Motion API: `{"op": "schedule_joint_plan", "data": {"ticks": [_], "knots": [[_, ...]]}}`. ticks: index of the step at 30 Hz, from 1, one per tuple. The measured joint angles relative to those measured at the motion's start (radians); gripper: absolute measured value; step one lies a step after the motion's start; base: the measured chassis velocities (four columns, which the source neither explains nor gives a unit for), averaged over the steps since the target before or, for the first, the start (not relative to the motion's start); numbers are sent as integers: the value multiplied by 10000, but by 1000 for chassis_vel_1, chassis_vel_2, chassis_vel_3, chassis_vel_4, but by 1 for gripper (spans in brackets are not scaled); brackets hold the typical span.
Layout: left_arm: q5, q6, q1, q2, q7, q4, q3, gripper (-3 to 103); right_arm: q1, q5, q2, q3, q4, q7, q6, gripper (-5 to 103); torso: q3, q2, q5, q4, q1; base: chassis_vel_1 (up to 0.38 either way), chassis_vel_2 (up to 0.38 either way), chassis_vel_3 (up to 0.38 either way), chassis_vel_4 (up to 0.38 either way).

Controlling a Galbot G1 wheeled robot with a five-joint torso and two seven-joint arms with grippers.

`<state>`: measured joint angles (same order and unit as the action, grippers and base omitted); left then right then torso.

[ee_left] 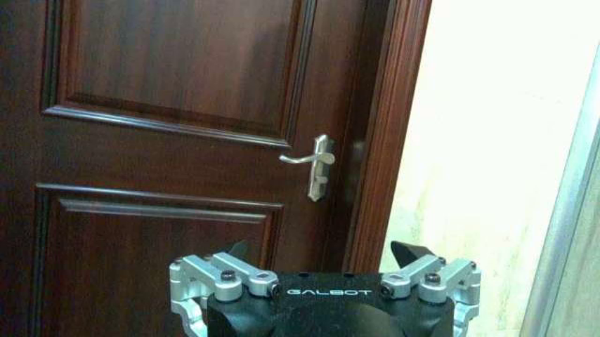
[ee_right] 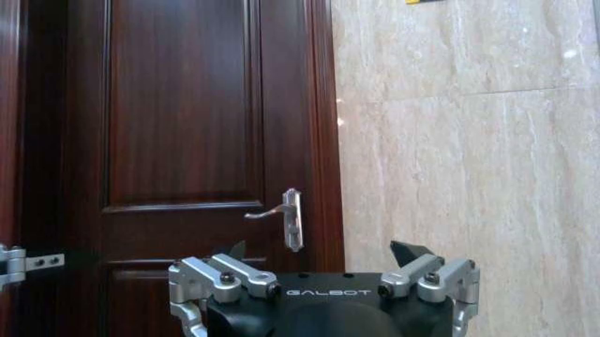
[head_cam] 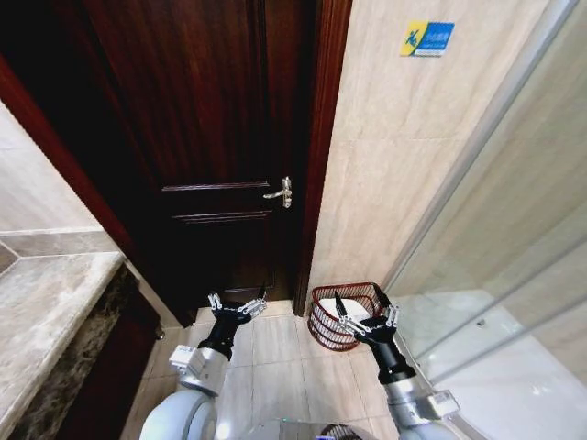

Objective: Discard the used towel into the hamper.

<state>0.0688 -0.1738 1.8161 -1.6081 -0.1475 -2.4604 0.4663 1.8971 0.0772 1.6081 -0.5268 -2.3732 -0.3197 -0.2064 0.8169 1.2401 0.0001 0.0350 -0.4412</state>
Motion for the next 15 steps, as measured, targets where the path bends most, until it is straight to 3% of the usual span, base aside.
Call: {"op": "schedule_joint_plan", "data": {"ticks": [15], "knots": [[0, -1, 0, 1, 0, 0, 0, 100, -1, 0, 0, 0, 0, 0, 0, 100, 1, -1, -1, 0, -5, 0, 0, 0, 0]]}}
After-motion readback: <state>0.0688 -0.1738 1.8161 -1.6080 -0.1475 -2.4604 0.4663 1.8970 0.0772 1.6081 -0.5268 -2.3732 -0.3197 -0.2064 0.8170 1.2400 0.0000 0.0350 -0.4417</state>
